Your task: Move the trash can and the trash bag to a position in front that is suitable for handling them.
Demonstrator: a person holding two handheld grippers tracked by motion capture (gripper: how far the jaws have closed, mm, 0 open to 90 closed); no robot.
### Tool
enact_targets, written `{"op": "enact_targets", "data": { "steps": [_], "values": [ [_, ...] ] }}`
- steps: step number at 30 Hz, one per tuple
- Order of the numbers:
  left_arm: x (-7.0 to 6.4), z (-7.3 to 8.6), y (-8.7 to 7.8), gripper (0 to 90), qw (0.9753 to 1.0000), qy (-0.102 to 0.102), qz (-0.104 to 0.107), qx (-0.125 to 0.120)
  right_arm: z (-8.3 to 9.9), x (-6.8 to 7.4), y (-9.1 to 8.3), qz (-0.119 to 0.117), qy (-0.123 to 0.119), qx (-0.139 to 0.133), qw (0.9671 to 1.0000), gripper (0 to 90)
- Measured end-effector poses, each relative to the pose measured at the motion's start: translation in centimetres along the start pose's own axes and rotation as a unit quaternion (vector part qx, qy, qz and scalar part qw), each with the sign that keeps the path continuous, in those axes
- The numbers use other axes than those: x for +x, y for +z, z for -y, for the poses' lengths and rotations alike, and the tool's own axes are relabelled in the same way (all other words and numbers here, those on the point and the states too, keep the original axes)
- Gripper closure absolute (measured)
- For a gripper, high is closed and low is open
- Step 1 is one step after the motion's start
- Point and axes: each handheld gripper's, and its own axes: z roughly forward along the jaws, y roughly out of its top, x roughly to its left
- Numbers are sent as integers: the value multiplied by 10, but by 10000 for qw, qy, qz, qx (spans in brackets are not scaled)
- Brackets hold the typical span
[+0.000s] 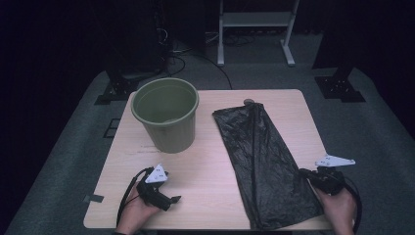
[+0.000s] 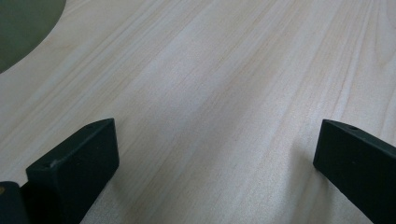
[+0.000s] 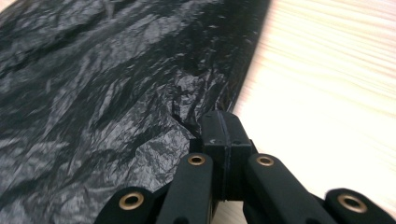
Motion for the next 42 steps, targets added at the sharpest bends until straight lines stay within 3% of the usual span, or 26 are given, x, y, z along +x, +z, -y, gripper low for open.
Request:
{"op": "enact_targets", "data": {
  "steps": [9, 17, 24, 29, 33, 38, 42],
  "values": [
    [0, 0, 0, 0, 10000, 0, 0, 0, 10, -16, -10, 170, 157, -7, 9997, 899],
    [0, 0, 0, 0, 10000, 1, 0, 1, -1, -3, -15, 15, 94, -264, 9996, 694],
    [0, 0, 0, 0, 10000, 1, -1, -1, -18, 14, -9, -154, 1, -305, 9994, 499],
    [0, 0, 0, 0, 10000, 2, 0, 2, -26, 24, 0, -283, -57, -259, 9992, 386],
    [0, 0, 0, 0, 10000, 0, 0, 0, -33, 37, 16, -257, -140, -250, 9993, 177],
    [0, 0, 0, 0, 10000, 1, -2, 0, -36, 46, 31, -333, -255, -188, 9989, 88],
    [0, 0, 0, 0, 10000, 0, -2, -2, -36, 47, 43, -448, -213, -169, 9986, 19]
  ]
}}
